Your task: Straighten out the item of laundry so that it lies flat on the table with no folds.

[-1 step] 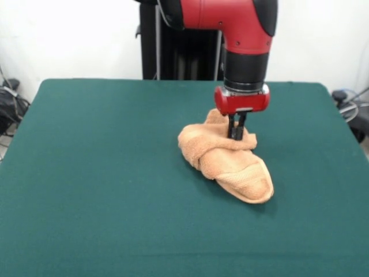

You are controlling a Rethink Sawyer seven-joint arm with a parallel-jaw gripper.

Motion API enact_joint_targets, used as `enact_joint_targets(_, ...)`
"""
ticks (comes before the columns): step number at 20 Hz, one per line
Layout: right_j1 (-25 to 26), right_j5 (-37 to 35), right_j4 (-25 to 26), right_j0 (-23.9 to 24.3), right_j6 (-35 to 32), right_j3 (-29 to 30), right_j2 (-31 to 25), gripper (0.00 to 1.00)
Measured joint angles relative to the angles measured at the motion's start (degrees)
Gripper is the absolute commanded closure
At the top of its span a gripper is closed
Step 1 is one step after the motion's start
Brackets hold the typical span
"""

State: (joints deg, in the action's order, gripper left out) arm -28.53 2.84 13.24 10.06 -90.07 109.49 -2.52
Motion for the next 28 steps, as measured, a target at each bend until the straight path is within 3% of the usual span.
enact_joint_targets(28, 1.72, 1.5, 0.0, -1.31, 0.0, -1.45, 1.13, 1.0)
